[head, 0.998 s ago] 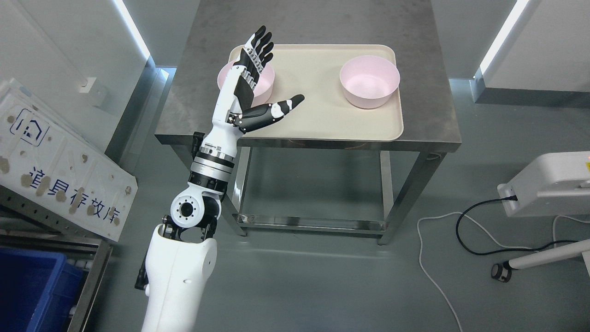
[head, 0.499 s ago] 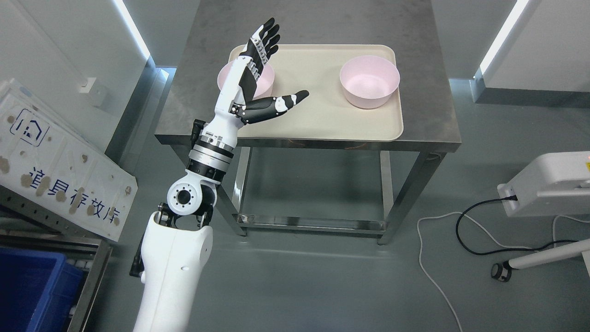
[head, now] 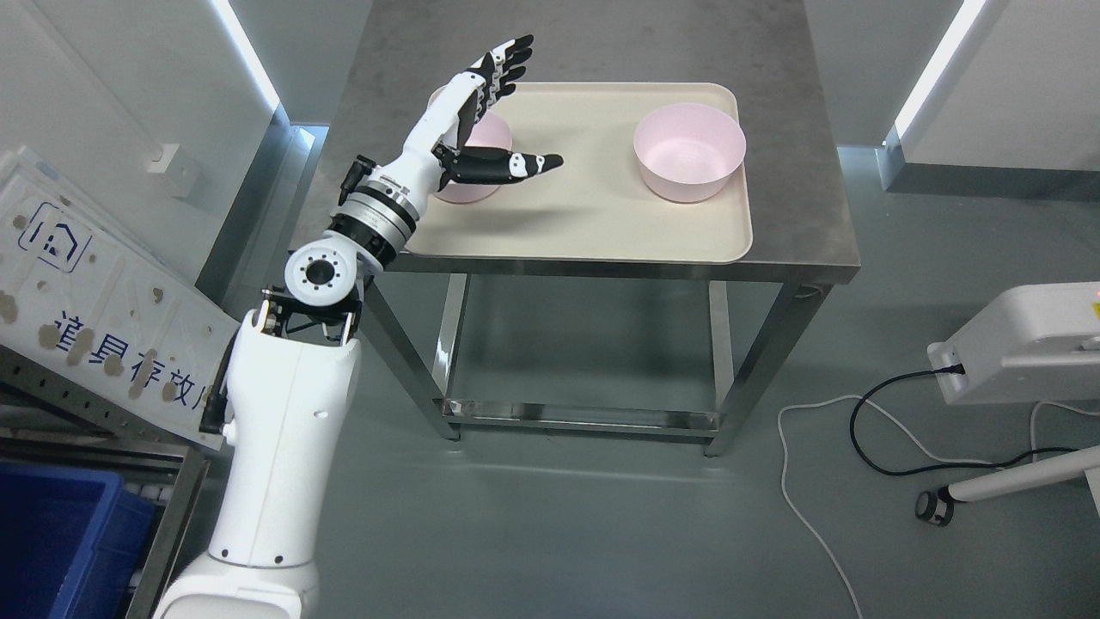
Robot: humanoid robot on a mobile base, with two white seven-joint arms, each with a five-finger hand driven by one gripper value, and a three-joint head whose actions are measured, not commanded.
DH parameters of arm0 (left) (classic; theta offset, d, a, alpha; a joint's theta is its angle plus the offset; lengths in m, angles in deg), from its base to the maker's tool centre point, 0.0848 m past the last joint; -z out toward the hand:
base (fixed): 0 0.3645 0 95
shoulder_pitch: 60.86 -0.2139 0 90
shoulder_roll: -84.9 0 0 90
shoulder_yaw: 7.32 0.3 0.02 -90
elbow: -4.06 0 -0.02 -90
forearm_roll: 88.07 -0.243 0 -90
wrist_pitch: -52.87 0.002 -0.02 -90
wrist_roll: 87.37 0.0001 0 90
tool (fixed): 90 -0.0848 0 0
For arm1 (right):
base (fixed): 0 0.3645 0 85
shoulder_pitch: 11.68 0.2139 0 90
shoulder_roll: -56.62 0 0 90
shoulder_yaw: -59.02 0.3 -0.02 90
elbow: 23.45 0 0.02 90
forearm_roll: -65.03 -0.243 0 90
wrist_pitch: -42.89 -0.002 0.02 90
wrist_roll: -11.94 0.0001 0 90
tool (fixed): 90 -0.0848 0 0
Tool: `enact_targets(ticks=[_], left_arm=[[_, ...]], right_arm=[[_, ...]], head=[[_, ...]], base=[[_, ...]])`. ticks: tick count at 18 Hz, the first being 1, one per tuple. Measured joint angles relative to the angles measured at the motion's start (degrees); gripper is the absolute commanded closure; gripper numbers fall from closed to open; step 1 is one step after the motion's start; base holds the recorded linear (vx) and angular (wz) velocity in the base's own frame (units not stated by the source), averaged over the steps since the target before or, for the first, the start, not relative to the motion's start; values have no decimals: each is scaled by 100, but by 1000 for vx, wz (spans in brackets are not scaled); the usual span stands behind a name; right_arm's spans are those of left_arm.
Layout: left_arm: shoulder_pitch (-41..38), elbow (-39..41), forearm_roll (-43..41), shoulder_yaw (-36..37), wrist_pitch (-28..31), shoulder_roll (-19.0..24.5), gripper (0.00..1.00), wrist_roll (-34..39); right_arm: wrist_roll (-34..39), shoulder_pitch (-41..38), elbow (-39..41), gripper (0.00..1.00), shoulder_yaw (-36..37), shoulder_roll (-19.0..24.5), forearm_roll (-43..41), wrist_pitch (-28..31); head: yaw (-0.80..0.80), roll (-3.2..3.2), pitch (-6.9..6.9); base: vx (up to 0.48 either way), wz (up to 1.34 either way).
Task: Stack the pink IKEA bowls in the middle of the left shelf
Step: 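Reach the left hand down to the pink bowl nearer the robot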
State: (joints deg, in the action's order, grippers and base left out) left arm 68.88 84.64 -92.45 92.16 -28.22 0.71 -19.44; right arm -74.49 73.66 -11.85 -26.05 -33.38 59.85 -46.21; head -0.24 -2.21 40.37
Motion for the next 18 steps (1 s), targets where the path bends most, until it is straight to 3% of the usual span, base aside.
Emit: enact_targets(ticks=[3,5,7,11,14,18], left_arm=[[391,-343,-96,-37,187,98,6,-28],[626,-599,-159,-48,248,159,19,-137],[773,-836,-225,-60,269,206,20,-401],[905,-1191,-501,-45,292,258,34,-719],[983,-1433,-812,-23,56,268,45,-795],[1121,-1761,-1225,-1,-317,285,49,-824]], right_arm=[[-17,0,0,0,0,0,0,0],[-22,0,0,0,0,0,0,0],[-44,0,0,0,0,0,0,0],[-35,0,0,0,0,0,0,0],[-19,0,0,0,0,0,0,0],[-9,0,0,0,0,0,0,0]], head=[[0,0,0],[0,0,0],[0,0,0],[0,0,0],[0,0,0],[0,0,0]], base=[[0,0],[0,0],[0,0],[0,0],[0,0],[0,0]])
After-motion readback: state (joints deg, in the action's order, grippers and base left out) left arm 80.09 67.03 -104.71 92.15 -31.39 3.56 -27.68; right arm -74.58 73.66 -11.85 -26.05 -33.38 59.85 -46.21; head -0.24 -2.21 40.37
